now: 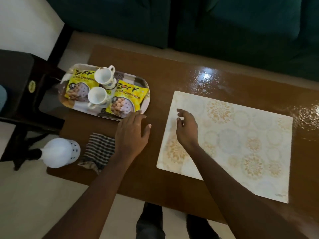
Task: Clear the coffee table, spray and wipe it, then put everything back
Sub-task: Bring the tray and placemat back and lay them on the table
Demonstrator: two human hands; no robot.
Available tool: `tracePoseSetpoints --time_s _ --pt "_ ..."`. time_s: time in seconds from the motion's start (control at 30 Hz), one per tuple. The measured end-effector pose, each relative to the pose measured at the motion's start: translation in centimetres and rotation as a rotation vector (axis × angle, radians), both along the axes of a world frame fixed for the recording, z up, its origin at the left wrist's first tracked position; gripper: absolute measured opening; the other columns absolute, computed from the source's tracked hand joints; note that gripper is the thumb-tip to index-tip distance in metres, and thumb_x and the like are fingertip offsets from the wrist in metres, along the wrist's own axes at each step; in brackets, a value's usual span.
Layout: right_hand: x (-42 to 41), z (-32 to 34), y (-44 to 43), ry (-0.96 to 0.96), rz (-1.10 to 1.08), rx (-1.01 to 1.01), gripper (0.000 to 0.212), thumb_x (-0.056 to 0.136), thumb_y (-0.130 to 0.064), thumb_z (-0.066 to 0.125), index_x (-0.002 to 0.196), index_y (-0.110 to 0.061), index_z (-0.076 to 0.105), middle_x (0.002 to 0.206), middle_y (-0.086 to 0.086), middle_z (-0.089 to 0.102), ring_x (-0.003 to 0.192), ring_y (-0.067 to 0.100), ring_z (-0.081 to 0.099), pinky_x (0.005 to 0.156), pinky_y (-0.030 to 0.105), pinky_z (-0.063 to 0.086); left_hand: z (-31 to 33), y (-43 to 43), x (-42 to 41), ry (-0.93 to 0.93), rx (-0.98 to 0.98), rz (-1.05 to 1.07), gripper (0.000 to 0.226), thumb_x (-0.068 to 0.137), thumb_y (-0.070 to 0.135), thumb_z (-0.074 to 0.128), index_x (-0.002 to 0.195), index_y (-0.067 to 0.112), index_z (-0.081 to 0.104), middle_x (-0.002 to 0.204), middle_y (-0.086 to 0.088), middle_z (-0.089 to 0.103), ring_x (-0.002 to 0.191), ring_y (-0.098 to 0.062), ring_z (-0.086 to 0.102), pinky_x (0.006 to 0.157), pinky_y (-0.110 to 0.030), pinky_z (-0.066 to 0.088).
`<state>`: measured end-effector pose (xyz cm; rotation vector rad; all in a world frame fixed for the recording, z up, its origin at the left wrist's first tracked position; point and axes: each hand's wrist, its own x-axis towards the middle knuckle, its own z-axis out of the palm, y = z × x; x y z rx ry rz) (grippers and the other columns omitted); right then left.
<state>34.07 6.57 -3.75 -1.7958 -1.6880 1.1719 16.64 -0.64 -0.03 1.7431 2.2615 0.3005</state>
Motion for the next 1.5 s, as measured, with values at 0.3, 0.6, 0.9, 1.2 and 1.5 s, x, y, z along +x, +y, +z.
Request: tracePoseSetpoints --time_s 0.3,0.6,0.9,1.2,1.5 --pt "-11.1 -0.5 3.0 0.221 -0.129 -0.306 0.028 0.103 -0.028 0.049 0.128 -0.018 0.057 0.12 0.002 0.066 0.109 0.021 0.063 0.094 0.047 0.052 -0.6 -1.3 -6.6 -0.045 -0.017 0.052 0.042 0.095 0.032 0.061 0.129 0.008 0.06 0.131 -0.012 0.062 0.128 -0.029 0.053 0.104 -0.045 0.045" --pt "-13.6 -2.5 4.2 0.271 -0.336 -0.411 0.03 0.104 -0.032 0.047 0.115 -0.008 0.062 0.11 0.009 0.067 0.102 0.023 0.064 0.087 0.042 0.055 -1.4 -2.1 -9.1 -0.086 0.066 0.023 0.036 0.095 0.029 0.06 0.125 0.01 0.062 0.127 -0.009 0.064 0.124 -0.026 0.055 0.101 -0.042 0.046" --pt "-9.1 -2.0 3.9 0.31 -0.586 -0.393 0.026 0.103 -0.035 0.045 0.108 -0.014 0.06 0.104 0.011 0.068 0.094 0.027 0.066 0.072 0.041 0.053 -0.9 -2.0 -7.5 -0.058 0.234 -0.017 0.029 0.097 0.029 0.06 0.114 0.007 0.067 0.108 -0.008 0.069 0.104 -0.025 0.061 0.088 -0.038 0.047" --pt "4.5 -0.4 2.7 0.247 -0.678 -0.33 0.031 0.101 -0.031 0.05 0.075 -0.018 0.059 0.068 0.003 0.056 0.061 0.02 0.049 0.052 0.028 0.035 0.8 -0.9 -2.5 -0.114 0.407 0.038 0.024 0.098 0.024 0.05 0.106 0.006 0.064 0.103 -0.014 0.065 0.098 -0.028 0.057 0.079 -0.037 0.044" --pt "20.8 1.5 -1.2 0.237 -0.817 -0.319 0.032 0.103 -0.022 0.048 0.075 -0.015 0.063 0.064 0.002 0.058 0.052 0.013 0.054 0.04 0.017 0.038 -0.1 0.6 6.5 -0.1 0.145 0.041 0.03 0.096 0.028 0.056 0.116 0.007 0.063 0.119 -0.015 0.059 0.106 -0.033 0.055 0.084 -0.043 0.044"
